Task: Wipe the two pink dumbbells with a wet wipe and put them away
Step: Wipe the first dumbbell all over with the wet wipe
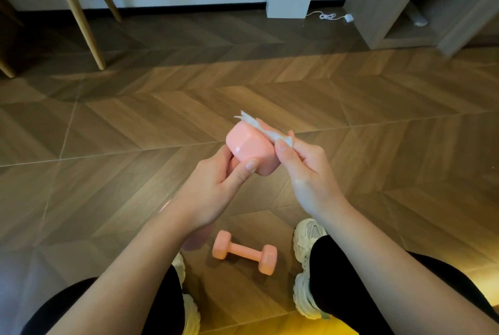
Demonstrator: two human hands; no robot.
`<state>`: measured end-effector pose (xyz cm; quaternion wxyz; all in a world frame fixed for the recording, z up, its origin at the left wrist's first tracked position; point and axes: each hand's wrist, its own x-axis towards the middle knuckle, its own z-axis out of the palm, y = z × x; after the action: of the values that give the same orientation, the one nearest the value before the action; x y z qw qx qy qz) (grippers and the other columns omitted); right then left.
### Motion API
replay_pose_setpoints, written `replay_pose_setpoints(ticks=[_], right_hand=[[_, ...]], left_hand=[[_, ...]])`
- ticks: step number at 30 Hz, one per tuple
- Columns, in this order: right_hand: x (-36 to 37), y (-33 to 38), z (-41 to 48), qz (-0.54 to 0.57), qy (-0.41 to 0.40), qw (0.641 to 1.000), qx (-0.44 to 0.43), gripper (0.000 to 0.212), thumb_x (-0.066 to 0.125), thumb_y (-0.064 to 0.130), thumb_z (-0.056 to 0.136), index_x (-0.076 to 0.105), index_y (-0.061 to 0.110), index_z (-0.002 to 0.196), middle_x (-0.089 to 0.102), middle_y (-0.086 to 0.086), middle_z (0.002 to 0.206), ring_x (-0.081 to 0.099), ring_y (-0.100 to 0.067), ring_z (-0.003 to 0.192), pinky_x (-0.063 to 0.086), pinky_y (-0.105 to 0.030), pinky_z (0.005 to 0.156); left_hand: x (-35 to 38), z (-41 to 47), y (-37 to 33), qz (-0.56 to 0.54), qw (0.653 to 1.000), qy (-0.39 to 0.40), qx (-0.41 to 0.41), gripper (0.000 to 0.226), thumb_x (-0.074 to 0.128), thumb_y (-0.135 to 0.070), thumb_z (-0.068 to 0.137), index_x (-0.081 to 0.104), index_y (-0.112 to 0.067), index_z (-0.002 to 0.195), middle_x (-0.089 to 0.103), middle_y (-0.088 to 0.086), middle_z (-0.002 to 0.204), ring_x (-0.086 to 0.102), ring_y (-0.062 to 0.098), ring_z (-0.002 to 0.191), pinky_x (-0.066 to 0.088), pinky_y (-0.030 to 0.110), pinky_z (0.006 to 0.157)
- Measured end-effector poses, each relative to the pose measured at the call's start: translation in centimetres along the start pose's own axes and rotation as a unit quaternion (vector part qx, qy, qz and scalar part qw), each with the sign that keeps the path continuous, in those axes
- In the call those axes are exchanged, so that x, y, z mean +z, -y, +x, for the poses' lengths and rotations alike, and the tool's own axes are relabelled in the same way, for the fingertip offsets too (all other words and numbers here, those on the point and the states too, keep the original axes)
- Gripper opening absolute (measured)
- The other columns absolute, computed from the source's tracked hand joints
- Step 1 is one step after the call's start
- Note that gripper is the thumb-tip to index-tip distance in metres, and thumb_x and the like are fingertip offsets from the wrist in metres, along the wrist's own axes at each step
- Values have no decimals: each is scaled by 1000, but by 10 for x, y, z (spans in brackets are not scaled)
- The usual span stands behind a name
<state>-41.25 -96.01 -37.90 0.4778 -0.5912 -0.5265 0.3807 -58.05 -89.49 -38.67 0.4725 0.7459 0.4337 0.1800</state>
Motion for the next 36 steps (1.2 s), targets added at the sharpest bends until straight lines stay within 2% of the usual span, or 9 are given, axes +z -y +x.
replay_pose_setpoints(ticks=[11, 16, 18, 21, 25, 30, 32, 34, 36], right_hand=[[4, 3, -3, -50, 17, 997, -49, 38, 36, 13, 103, 53, 18, 137, 55, 10, 142, 45, -4, 136, 16, -43, 124], [-2, -9, -3, -53, -37, 998, -28, 30, 40, 17, 100, 68, 24, 103, 52, 29, 57, 55, 3, 62, 27, -41, 119], [0, -3, 0, -43, -42, 997, -45, 31, 39, 15, 100, 66, 22, 114, 62, 39, 85, 63, 8, 87, 29, -40, 116], [3, 0, -6, -54, -36, 993, -96, 37, 38, 8, 102, 51, 19, 135, 56, 13, 138, 50, -7, 133, 23, -45, 122], [-1, -10, -5, -45, -54, 995, -71, 36, 39, 17, 101, 60, 12, 130, 64, 27, 86, 61, 8, 88, 31, -42, 117], [0, -1, -7, -26, -58, 996, -64, 36, 39, 12, 101, 66, 35, 95, 65, 33, 97, 62, 7, 97, 37, -40, 110], [-2, -1, -3, 8, -54, 998, -29, 34, 40, 15, 101, 71, 27, 90, 69, 18, 113, 63, 4, 103, 40, -32, 101], [-4, -6, -1, 26, -43, 999, -10, 37, 40, 19, 101, 70, 3, 117, 67, -3, 126, 61, 1, 109, 43, -20, 95], [-6, -12, -2, 33, -48, 998, -2, 47, 42, 34, 103, 69, -5, 108, 67, -22, 122, 65, -24, 112, 51, -41, 93]], left_hand=[[2, 2, 4, 24, 1000, 3, -15, 58, 34, -81, 82, 52, -31, 105, 57, -18, 70, 57, -1, 62, 38, 22, 62], [2, -1, 2, -55, 998, -17, -30, 56, 38, -81, 78, 54, -29, 94, 57, -21, 60, 52, 1, 54, 40, 23, 59], [3, 0, 1, -49, 999, -10, -21, 51, 40, -79, 79, 51, -32, 95, 57, -20, 62, 54, -1, 57, 38, 20, 59], [4, 1, 1, -71, 997, -15, -19, 53, 40, -77, 81, 55, -28, 95, 58, -21, 60, 52, 0, 54, 38, 16, 56], [2, -1, 0, -105, 994, -23, -19, 57, 37, -76, 81, 55, -23, 92, 55, -19, 58, 47, 3, 52, 37, 18, 54], [-2, -1, 0, -109, 993, -35, 8, 51, 39, -76, 78, 52, -28, 88, 56, -19, 59, 48, 3, 54, 38, 21, 57], [-3, -3, -1, -107, 993, -31, 24, 48, 41, -75, 78, 51, -29, 87, 56, -20, 60, 48, 2, 55, 39, 22, 58], [-3, -5, -5, -103, 994, -22, 39, 49, 45, -80, 75, 49, -34, 89, 58, -28, 65, 52, -3, 60, 40, 15, 60], [-4, -5, -7, -97, 993, -33, 50, 59, 41, -91, 71, 49, -35, 89, 59, -30, 68, 53, -4, 61, 40, 15, 61]])
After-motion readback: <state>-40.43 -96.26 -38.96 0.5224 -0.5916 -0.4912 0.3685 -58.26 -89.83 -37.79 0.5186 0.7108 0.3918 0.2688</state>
